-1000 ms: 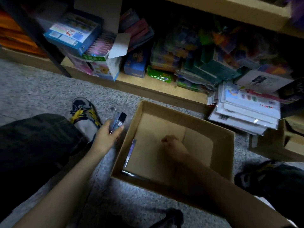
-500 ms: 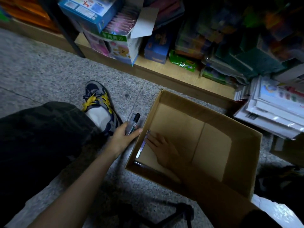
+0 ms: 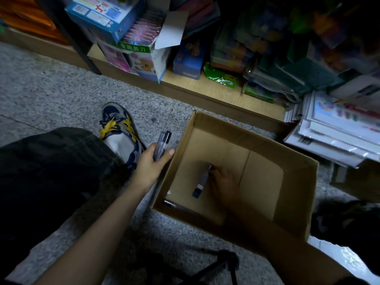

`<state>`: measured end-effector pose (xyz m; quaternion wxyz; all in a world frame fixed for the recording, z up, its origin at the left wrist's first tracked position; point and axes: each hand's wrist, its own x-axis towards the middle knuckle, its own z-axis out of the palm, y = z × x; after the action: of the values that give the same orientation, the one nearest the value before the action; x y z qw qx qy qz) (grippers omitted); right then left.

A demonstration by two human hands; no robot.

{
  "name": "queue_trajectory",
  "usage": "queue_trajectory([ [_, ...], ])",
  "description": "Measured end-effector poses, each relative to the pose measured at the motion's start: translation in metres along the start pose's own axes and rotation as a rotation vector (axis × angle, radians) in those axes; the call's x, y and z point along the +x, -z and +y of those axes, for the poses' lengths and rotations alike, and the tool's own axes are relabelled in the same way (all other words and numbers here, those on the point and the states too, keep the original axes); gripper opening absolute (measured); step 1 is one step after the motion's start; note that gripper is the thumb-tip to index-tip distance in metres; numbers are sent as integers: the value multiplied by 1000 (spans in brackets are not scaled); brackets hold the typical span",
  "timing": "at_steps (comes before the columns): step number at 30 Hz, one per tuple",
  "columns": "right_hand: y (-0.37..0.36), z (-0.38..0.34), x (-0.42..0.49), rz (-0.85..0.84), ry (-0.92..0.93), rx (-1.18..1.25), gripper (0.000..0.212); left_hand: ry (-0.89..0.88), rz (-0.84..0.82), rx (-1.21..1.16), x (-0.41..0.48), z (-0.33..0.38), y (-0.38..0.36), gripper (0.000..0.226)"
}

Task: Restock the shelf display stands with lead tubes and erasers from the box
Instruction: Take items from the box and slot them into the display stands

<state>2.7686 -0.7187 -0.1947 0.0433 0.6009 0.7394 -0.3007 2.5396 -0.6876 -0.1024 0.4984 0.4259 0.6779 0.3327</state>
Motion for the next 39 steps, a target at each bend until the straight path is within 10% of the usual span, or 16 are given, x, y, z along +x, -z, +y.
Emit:
queue_trajectory([
  [10, 3, -6, 18, -61, 16, -339, 40, -37, -42, -71, 3, 6, -8, 19],
  [16, 24, 11, -1, -80, -383, 408, 34, 5, -34, -154, -2, 12, -24, 15],
  [23, 101, -6, -48, 220, -264, 1073, 19, 34, -142, -187, -33, 42, -63, 18],
  [39, 242, -50, -152, 603, 127, 1051, 16, -234, -169, -503, -102, 195, -107, 13],
])
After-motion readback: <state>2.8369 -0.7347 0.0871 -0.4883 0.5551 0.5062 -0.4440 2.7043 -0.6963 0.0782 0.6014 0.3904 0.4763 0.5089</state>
